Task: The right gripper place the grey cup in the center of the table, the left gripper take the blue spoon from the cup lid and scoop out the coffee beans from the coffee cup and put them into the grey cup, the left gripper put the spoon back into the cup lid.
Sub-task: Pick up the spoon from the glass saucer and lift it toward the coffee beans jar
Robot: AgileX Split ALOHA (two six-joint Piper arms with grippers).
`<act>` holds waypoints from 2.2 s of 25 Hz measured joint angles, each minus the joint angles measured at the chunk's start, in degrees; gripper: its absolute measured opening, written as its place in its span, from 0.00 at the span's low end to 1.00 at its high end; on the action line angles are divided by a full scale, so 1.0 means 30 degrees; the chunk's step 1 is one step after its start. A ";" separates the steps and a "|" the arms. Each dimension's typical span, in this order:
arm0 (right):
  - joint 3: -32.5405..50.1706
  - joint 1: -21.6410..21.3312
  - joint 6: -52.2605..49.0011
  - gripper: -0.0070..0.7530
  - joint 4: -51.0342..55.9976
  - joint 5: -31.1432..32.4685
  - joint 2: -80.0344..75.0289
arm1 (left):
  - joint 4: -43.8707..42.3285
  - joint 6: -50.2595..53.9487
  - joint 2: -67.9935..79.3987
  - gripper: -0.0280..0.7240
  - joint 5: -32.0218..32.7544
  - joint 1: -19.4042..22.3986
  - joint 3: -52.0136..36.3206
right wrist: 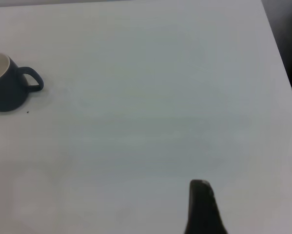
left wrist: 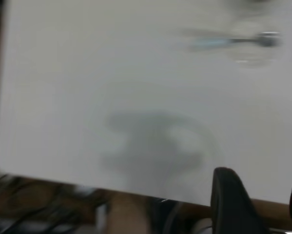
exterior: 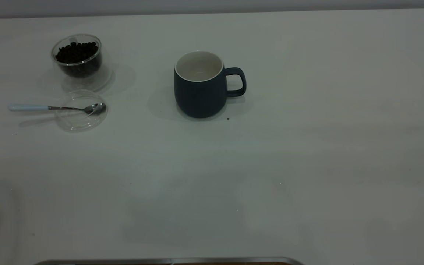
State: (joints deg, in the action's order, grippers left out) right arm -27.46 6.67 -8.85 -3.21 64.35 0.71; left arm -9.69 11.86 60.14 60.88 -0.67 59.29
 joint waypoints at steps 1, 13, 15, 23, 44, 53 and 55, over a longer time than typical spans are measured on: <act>0.0000 0.0000 0.0000 0.71 0.0000 0.0000 0.0000 | -0.0728 0.0260 0.0815 0.52 -0.0109 0.0288 0.0145; 0.0000 0.0000 0.0000 0.71 0.0000 0.0000 0.0000 | 0.4840 -0.3497 0.8312 0.52 -0.6089 0.9767 0.0412; 0.0000 0.0000 0.0000 0.71 0.0000 0.0000 0.0000 | 0.6879 -0.5306 0.9930 0.52 -0.6369 1.0236 0.0672; 0.0000 0.0000 0.0000 0.71 0.0000 0.0000 0.0000 | 1.3372 -1.3472 1.5421 0.52 -0.7860 1.0380 0.1986; 0.0000 0.0000 0.0000 0.71 0.0000 0.0000 0.0000 | 2.3458 -2.6574 2.1217 0.89 -0.8879 1.0380 0.2358; 0.0000 0.0000 0.0000 0.71 0.0000 0.0000 0.0000 | 2.4913 -2.8213 2.2798 0.88 -0.8639 1.0380 0.2820; 0.0000 0.0000 0.0000 0.71 0.0000 0.0000 0.0000 | 2.4929 -2.8280 2.3643 0.86 -0.7713 1.0380 0.3231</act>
State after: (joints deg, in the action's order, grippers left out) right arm -27.46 6.67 -8.85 -3.21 64.35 0.71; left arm 65.10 -72.98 131.07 37.73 30.47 68.98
